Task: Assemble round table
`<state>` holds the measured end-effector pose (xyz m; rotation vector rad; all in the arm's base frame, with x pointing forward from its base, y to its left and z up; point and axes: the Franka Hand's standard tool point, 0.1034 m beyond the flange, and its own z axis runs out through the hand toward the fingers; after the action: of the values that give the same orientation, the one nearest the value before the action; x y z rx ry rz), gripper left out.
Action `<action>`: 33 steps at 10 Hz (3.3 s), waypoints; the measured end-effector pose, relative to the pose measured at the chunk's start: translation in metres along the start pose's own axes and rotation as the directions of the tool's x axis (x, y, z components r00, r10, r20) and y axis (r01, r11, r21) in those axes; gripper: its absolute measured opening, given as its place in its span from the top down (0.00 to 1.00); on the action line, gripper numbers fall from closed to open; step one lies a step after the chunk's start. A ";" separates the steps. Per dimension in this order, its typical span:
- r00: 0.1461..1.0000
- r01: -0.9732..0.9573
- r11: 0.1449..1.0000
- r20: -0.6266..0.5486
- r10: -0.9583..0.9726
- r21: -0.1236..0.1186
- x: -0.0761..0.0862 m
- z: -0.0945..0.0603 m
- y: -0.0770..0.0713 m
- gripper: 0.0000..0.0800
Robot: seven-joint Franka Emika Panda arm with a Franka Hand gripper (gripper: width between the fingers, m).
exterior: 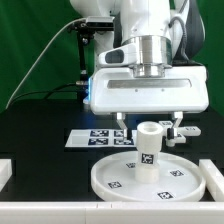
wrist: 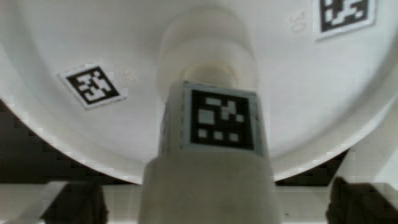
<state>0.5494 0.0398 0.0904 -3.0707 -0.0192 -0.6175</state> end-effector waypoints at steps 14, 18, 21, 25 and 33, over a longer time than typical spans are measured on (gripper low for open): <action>0.890 -0.210 0.972 0.391 0.236 -0.107 0.021 0.006 0.001 0.50; 0.679 -0.619 0.734 0.278 0.679 -0.281 0.016 0.001 0.004 0.50; 0.461 -0.827 0.494 0.180 0.869 -0.269 0.018 0.001 0.003 0.50; 0.338 -0.890 0.370 0.160 0.928 -0.268 0.018 0.002 0.008 0.50; 0.844 -0.431 0.897 0.308 0.440 -0.101 0.013 0.007 0.002 0.19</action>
Offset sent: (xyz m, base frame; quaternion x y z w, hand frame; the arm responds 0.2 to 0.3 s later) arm 0.0184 -0.0102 -0.0054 -0.0005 -0.1950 -0.0019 0.9808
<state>0.5638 0.0381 0.0892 -2.9965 0.6716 -0.0858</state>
